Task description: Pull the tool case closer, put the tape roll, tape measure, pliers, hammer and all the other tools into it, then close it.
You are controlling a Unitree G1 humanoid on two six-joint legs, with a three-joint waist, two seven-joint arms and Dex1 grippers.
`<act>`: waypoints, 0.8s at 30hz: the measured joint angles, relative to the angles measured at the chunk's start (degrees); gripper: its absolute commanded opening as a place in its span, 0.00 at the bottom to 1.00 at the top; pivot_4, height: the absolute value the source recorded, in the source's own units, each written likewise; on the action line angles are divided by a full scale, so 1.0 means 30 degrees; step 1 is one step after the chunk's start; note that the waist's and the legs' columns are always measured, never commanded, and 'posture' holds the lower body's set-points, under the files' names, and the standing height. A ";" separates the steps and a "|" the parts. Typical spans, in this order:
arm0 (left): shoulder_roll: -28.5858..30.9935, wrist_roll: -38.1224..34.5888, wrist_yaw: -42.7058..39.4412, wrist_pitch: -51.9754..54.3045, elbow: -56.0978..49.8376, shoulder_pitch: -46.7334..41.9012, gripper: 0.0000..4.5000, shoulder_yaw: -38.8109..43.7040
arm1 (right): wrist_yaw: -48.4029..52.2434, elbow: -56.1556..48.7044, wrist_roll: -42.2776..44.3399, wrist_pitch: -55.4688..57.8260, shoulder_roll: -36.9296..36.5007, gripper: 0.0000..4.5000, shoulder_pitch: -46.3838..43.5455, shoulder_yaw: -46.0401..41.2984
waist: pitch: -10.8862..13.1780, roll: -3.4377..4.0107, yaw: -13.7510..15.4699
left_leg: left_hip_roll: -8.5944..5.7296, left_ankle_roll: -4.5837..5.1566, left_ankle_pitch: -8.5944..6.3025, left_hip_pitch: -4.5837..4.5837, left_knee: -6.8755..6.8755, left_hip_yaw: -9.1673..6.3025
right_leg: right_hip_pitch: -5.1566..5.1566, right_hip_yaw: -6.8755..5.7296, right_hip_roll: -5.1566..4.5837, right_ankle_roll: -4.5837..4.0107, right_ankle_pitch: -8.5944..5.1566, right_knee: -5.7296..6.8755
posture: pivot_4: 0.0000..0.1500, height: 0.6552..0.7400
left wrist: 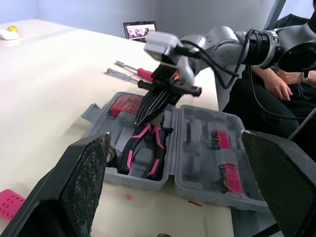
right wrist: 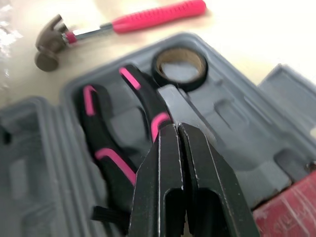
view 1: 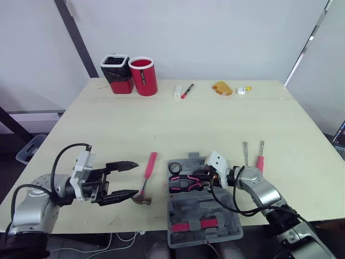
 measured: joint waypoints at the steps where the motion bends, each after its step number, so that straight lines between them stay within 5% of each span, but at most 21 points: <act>1: -0.0035 0.0039 0.0000 0.0000 0.0001 0.0002 1.00 0.0001 | -0.0017 0.0611 -0.0027 -0.0518 0.0212 0.02 -0.0117 -0.0049 | -0.0007 -0.0009 -0.0007 | 0.0002 0.0000 0.0000 0.0008 -0.0001 -0.0003 | 0.0002 -0.0001 0.0002 0.0000 0.0000 0.0003 | 1.00 1.00; 24: -0.1141 0.1479 0.0361 -0.0215 0.0564 -0.0141 1.00 -0.0035 | -0.0176 0.7260 -0.2969 -0.6541 0.1853 0.02 -0.2138 0.1532 | -0.0542 0.0033 -0.0552 | 0.0276 -0.0020 -0.0015 0.0722 -0.0139 0.0117 | 0.0401 0.0052 0.0040 -0.0194 -0.0066 0.0070 | 1.00 1.00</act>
